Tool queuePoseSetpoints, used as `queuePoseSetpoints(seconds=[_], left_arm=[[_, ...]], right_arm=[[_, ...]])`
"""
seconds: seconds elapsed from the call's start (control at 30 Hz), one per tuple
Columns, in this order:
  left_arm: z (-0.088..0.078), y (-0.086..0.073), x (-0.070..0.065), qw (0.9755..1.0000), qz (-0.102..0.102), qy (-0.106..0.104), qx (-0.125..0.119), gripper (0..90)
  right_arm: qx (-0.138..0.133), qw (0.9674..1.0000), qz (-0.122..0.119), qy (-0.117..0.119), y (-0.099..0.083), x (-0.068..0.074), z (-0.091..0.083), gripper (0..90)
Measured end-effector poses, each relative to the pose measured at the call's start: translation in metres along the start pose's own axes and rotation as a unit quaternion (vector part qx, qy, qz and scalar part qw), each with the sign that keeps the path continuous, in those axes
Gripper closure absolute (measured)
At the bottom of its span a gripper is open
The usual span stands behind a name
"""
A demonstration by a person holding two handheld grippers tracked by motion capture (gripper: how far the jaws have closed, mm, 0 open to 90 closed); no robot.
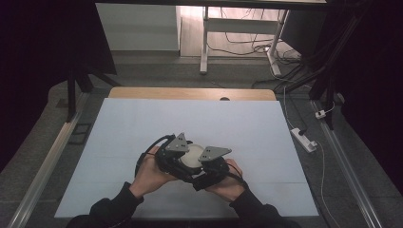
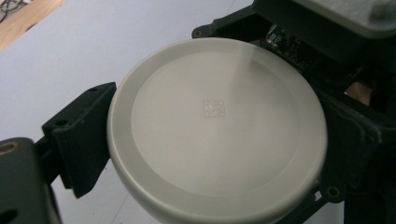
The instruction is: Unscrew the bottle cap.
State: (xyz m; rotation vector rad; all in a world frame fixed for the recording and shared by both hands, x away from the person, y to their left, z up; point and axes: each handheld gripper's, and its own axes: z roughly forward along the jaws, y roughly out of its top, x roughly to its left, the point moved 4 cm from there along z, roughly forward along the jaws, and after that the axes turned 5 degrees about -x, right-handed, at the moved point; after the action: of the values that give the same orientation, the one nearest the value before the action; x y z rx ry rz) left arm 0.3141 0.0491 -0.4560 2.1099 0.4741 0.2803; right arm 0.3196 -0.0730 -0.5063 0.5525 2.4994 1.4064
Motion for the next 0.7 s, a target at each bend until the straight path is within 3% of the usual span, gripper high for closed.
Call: queuePoseSetpoints(seconds=[0.7], left_arm=[[-0.014, 0.005, 0.004, 1.0, -0.002, 0.002, -0.009, 8.1]], right_arm=[[0.001, 1.0, 0.003, 0.0, -0.002, -0.003, 0.0, 6.7]])
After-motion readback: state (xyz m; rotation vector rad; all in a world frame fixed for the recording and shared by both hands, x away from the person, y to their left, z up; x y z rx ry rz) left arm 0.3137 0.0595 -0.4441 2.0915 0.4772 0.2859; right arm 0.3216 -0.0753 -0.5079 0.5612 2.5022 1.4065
